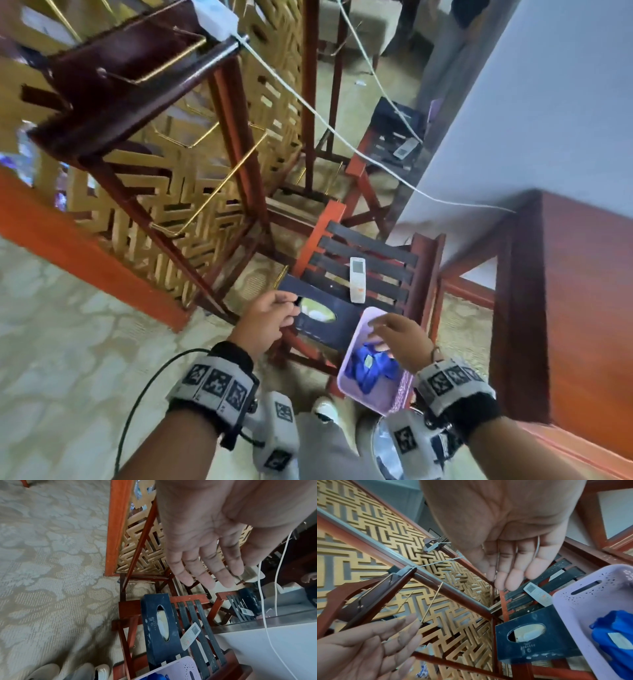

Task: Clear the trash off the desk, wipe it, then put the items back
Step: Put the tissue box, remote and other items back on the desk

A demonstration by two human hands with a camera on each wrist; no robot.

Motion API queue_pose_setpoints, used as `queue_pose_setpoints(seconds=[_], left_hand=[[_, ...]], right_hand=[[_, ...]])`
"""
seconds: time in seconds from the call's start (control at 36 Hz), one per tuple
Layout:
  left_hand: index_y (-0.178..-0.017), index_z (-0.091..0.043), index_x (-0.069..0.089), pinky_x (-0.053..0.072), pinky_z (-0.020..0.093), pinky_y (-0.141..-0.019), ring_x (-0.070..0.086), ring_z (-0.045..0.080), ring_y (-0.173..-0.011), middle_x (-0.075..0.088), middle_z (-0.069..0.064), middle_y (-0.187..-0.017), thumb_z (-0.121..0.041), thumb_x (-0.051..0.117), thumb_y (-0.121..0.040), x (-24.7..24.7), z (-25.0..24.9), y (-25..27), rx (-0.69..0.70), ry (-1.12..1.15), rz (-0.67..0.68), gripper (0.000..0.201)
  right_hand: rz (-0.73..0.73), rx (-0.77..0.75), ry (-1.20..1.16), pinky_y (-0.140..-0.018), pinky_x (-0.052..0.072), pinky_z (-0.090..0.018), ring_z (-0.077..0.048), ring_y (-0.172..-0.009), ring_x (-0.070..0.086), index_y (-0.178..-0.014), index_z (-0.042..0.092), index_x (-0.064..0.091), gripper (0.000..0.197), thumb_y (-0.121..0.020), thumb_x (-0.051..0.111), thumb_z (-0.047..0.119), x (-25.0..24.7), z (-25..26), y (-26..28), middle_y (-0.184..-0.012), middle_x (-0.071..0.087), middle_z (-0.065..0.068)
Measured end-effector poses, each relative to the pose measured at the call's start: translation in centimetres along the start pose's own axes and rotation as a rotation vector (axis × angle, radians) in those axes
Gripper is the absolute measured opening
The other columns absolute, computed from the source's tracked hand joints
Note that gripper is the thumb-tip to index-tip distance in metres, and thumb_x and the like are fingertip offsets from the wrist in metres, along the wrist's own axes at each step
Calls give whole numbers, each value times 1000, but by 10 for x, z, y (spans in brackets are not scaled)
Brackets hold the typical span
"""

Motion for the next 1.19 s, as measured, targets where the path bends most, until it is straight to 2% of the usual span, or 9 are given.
queue_pose_setpoints(seconds=[0.17,0.36,0.53,0.64,0.69,0.81,0.86,0.97,1.19], left_hand=[[-120,-9,56,42,16,-68,57,9,-91,62,6,-105,-12,43,-99,18,-21,-40,-35,-67,30,25],[-121,-4,56,42,10,-60,52,5,-78,58,10,-112,-8,47,-97,37,-18,-89,-47,-150,85,25],[-117,-6,58,40,19,-70,51,15,-99,59,7,-114,-13,50,-97,27,9,-126,-129,-222,72,23],[-114,-5,56,32,25,-87,48,16,-106,55,7,-116,-7,47,-97,18,30,-162,-170,-254,78,20],[-113,-6,55,32,22,-87,48,16,-107,55,10,-121,-4,48,-96,14,40,-181,-184,-268,82,18],[-130,-6,50,31,22,-89,46,21,-125,47,14,-140,-15,60,-89,10,58,-217,-205,-300,114,43],[-137,-12,44,31,25,-93,41,23,-132,40,13,-146,-15,58,-92,8,68,-234,-217,-338,108,47],[-147,-17,32,36,32,-104,43,25,-131,41,8,-146,-12,63,-89,1,85,-266,-199,-429,70,65],[-152,-24,8,34,46,-109,31,29,-139,25,7,-155,-26,78,-73,-6,145,-304,-260,-658,16,106]], right_hand=[[-10,71,-78,-39,38,-9,1,-43,58,-85,5,60,21,-93,43,-4,-18,-6,-34,-82,62,-17],[-30,157,-30,-38,38,-10,-14,-61,57,-98,7,61,17,-92,46,1,-33,-17,-62,-88,64,-14],[-55,223,-13,-42,40,-10,-16,-60,60,-98,9,59,16,-91,49,1,-28,-32,-94,-77,64,-8],[-71,249,36,-64,54,-32,-29,-73,66,-106,10,59,18,-89,55,7,-15,-40,-126,-87,66,-12],[-75,265,70,-60,48,-29,-33,-80,66,-104,14,57,16,-88,58,11,-9,-41,-144,-89,65,-10],[-31,335,190,-57,39,-25,-31,-93,63,-108,16,55,20,-88,59,18,3,-50,-186,-99,63,-11],[-28,380,275,-70,47,-30,-29,-96,61,-116,17,54,29,-88,57,22,7,-55,-204,-99,59,-10],[-43,459,483,-91,41,-31,-33,-117,53,-131,13,42,48,-89,58,30,9,-67,-238,-128,56,-14],[-9,552,609,-99,42,-44,-34,-114,55,-131,16,38,72,-73,63,51,17,-115,-300,-128,55,-15]])
Point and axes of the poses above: each hand's wrist, its own y-axis away from the middle knuckle, its own x-axis out of the palm, z = x × y, the point moved 9 cm from there along -y, towards the middle knuckle
